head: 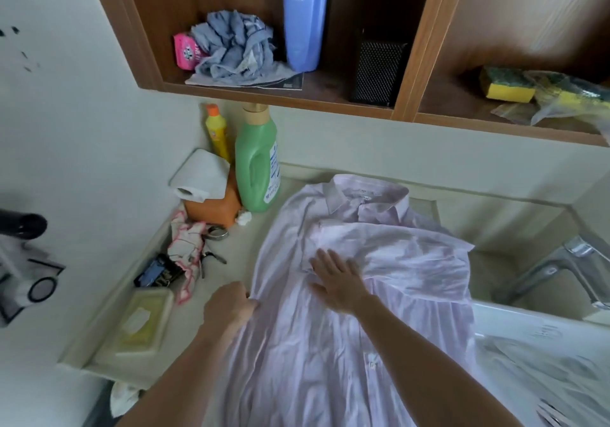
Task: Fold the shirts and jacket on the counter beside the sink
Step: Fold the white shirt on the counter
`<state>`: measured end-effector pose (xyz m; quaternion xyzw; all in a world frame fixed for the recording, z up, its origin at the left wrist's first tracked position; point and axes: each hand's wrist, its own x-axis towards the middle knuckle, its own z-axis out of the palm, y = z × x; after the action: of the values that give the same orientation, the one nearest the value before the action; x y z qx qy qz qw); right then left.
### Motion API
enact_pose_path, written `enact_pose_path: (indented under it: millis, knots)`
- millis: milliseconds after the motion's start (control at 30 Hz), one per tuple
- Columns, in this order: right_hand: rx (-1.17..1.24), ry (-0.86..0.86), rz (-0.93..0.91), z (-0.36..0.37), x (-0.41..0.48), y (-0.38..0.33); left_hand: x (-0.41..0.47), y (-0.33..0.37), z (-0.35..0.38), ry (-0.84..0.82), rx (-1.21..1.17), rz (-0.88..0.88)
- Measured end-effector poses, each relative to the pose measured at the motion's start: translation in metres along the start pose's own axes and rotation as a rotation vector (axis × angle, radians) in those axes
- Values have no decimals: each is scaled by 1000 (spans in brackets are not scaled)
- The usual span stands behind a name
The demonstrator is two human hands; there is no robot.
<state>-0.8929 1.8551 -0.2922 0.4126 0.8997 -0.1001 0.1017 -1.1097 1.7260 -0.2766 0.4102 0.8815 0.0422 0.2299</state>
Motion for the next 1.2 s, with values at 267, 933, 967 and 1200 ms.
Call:
enact_pose_path:
  millis: [267,933,967,1200]
  knots:
    - [483,181,43,-42,-8,-52,21,5,-59,84,-297,227]
    - [2149,362,268,-135,-41,-6,21,102,-104,-508,-887,572]
    - [2011,295,330,-130,-46,-2,19,110,-103,-458,-844,590]
    - [1321,561,143,-112,-75,16,8,178,-108,-507,-1239,457]
